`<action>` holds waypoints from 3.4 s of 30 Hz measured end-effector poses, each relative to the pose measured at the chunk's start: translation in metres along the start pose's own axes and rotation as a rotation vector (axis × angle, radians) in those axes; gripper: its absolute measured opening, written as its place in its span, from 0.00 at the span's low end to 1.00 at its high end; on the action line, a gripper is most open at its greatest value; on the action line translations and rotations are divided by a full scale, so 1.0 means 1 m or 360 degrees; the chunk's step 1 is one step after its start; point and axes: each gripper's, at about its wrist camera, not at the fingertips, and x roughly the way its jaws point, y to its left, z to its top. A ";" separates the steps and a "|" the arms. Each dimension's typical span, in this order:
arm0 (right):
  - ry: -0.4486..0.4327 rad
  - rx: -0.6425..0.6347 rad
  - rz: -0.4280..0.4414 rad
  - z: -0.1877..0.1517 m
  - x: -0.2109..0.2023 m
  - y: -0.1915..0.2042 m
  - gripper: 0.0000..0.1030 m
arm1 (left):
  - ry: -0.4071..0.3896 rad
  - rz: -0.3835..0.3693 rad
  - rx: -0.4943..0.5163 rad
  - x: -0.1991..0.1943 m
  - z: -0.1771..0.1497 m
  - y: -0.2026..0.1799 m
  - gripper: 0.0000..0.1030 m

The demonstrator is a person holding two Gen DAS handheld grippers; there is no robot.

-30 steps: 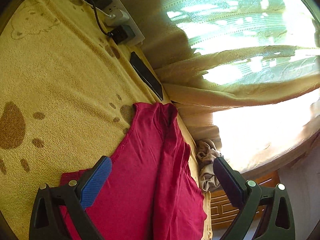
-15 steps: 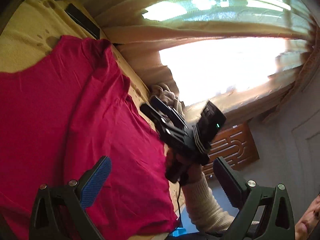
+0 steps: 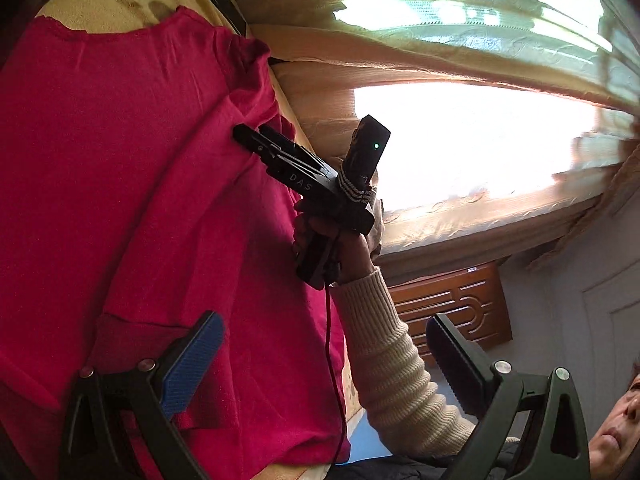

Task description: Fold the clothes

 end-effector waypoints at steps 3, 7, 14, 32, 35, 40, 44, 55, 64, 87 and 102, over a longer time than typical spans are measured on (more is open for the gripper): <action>0.0007 -0.0011 -0.0035 0.000 -0.001 0.000 0.74 | 0.0042 0.0104 0.0088 0.007 -0.006 -0.009 1.00; -0.0039 -0.0034 -0.0113 0.010 -0.014 0.007 0.74 | 0.0123 -0.0003 0.0104 0.010 -0.011 -0.020 1.00; 0.0017 -0.0118 -0.0077 0.044 0.016 0.019 0.74 | 0.0169 0.0068 0.0010 0.022 -0.017 -0.008 1.00; -0.0110 -0.0333 -0.0197 0.008 -0.040 0.062 0.81 | 0.0028 0.0045 0.0041 -0.006 -0.004 0.000 1.00; -0.0217 -0.0470 -0.0094 -0.027 -0.101 0.093 0.81 | -0.0039 0.0086 0.0170 -0.029 0.002 -0.017 1.00; -0.0233 -0.0482 0.0244 -0.095 -0.177 0.134 0.81 | -0.0155 0.0209 0.0293 -0.064 0.006 -0.032 1.00; -0.0107 -0.0495 0.0452 -0.144 -0.202 0.170 0.80 | -0.0199 0.0259 0.0247 -0.075 0.002 -0.027 1.00; 0.0314 -0.0644 0.0604 -0.220 -0.193 0.248 0.24 | -0.0134 0.0453 0.0230 -0.076 0.000 -0.005 1.00; -0.0002 -0.0432 0.0761 -0.183 -0.233 0.240 0.04 | -0.0118 0.0524 0.0212 -0.082 0.015 0.006 1.00; -0.0351 -0.0021 -0.0261 -0.183 -0.234 0.067 0.79 | -0.0078 0.0574 0.0082 -0.077 0.046 0.030 1.00; 0.0056 -0.0632 -0.0139 -0.190 -0.159 0.139 0.22 | -0.0074 0.0583 0.0081 -0.071 0.038 0.028 1.00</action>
